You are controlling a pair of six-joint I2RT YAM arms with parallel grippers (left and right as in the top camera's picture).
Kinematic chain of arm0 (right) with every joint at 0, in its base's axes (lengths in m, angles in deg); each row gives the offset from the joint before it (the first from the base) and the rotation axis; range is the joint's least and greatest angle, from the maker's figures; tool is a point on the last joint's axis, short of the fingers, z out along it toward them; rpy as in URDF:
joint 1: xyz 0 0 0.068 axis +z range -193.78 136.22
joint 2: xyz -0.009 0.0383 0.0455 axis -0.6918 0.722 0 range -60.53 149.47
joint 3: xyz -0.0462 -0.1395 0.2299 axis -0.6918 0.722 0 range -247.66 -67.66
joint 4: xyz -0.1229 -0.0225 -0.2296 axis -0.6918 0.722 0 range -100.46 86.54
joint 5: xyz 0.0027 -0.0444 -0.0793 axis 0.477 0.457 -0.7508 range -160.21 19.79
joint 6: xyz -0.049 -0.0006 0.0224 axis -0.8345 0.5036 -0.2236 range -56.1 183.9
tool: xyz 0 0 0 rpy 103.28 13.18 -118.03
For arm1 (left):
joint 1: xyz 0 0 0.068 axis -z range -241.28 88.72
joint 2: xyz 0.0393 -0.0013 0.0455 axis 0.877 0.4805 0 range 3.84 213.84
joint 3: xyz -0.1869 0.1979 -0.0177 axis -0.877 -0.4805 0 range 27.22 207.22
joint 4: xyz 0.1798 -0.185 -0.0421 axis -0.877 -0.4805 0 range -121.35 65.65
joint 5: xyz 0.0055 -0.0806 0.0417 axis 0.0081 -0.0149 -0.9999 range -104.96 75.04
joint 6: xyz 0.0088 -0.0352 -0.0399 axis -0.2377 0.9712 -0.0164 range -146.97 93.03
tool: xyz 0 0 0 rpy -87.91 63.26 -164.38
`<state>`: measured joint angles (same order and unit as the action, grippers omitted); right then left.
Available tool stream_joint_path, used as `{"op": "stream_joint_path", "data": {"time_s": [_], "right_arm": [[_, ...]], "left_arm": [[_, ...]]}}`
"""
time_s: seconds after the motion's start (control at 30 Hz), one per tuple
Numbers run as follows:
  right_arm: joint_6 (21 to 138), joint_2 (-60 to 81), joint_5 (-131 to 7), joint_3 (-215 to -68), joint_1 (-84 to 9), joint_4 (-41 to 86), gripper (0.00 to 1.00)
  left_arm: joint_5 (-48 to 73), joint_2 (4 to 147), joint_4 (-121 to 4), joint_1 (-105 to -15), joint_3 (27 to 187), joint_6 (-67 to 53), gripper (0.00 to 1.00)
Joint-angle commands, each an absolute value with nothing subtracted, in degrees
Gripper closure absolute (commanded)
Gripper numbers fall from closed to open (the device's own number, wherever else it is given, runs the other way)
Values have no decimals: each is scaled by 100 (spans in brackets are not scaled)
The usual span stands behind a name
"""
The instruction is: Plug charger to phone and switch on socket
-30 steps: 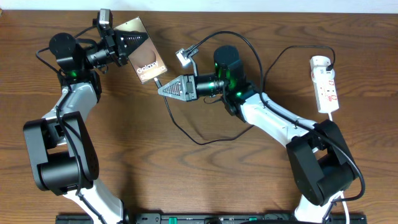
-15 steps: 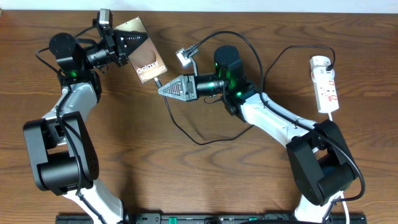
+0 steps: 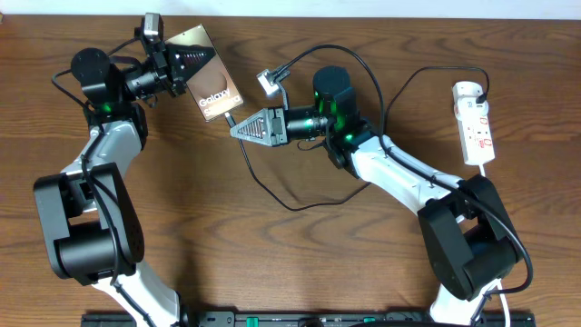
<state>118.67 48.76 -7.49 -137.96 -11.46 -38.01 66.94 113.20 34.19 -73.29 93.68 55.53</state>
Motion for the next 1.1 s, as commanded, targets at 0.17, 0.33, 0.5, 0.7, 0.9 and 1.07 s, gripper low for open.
{"op": "stream_joint_path", "data": {"time_s": [0.17, 0.33, 0.5, 0.7, 0.9, 1.07], "right_arm": [[11958, 4898, -1038, -13799, -1196, -3803, 99], [11952, 4898, -1101, -13799, -1196, -3779, 99], [11915, 4898, -1160, -13799, -1196, -3677, 99], [11915, 4898, -1158, -13799, -1196, -3679, 99], [11961, 4898, -1167, -13799, -1196, -3685, 99], [12103, 4898, -1270, -13799, -1196, -3714, 99]], "left_arm": [[6856, 11250, 3494, -7327, 9497, 5524, 93], [6832, 11250, 3494, -7327, 9497, 5548, 93], [6795, 11250, 3494, -7327, 9497, 5671, 93], [6799, 11250, 3496, -7327, 9497, 5669, 93], [6797, 11250, 3498, -7327, 9497, 5669, 93], [6793, 11250, 3498, -7327, 9497, 5669, 93]]}}
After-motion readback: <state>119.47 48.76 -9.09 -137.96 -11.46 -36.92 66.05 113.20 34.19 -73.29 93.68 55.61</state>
